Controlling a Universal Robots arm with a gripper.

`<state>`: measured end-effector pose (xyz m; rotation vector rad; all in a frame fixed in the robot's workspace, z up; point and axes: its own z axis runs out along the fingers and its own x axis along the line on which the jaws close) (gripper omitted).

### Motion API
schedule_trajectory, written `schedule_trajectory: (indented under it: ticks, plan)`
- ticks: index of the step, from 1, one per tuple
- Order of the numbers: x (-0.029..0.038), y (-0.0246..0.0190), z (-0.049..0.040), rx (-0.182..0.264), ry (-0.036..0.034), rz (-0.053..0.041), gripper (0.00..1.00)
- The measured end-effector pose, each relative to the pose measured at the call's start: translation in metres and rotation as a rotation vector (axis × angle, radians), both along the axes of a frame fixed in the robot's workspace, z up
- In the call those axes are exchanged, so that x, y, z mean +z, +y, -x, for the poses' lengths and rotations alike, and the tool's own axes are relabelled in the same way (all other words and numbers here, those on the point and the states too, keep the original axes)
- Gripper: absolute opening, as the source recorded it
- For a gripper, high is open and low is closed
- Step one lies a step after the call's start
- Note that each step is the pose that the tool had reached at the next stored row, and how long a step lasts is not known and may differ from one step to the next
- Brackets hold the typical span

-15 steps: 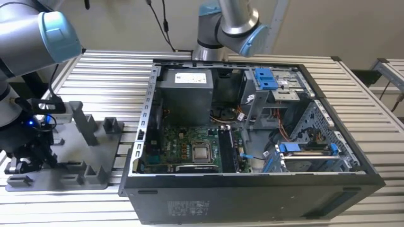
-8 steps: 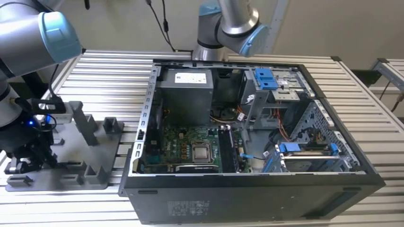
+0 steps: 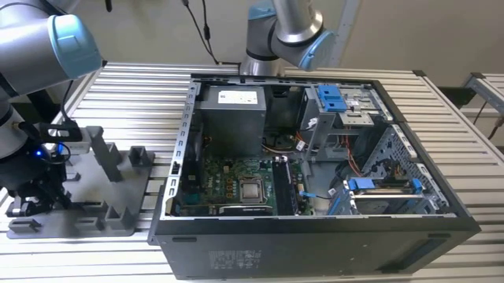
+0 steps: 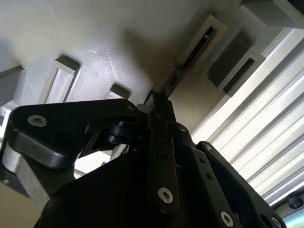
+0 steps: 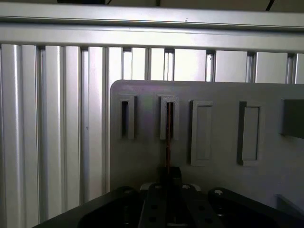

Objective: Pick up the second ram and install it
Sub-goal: 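Pick up the second ram and move it above second insertion slot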

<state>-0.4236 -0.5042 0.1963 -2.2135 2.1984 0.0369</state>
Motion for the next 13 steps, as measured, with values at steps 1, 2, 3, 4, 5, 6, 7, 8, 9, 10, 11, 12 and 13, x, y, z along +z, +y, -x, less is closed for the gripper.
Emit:
schedule_trajectory:
  ticks: [1,2,3,4,5,6,7,8,9,10,11,12,13]
  plan:
    - [0.0000,0.0000,0.0000,0.000,0.0000,0.0000,0.14]
    - [-0.0001,0.0000,0.0000,0.000,0.0000,0.0000,0.14]
    - [-0.0001,0.0000,0.0000,0.000,0.0000,0.0000,0.14]
    - [-0.0001,0.0000,0.0000,0.000,0.0000,0.0000,0.14]
    - [-0.0001,0.0000,0.0000,0.000,0.0000,0.0000,0.14]
    - [-0.0001,0.0000,0.0000,0.000,0.0000,0.0000,0.14]
    - [-0.0002,0.0000,0.0000,0.000,0.0000,0.0000,0.14]
    - [-0.0002,0.0000,0.0000,0.000,0.0000,0.0000,0.14]
    - [-0.0003,0.0000,0.0000,0.000,0.0000,-0.0001,0.14]
    - [-0.0003,0.0000,0.0000,0.000,0.0000,-0.0001,0.14]
    - [-0.0003,0.0000,0.0000,0.000,0.0000,0.0000,0.14]
    - [-0.0003,0.0000,0.0000,0.000,0.0000,0.0000,0.14]
    - [-0.0003,0.0000,0.0000,0.000,0.0000,0.0000,0.14]
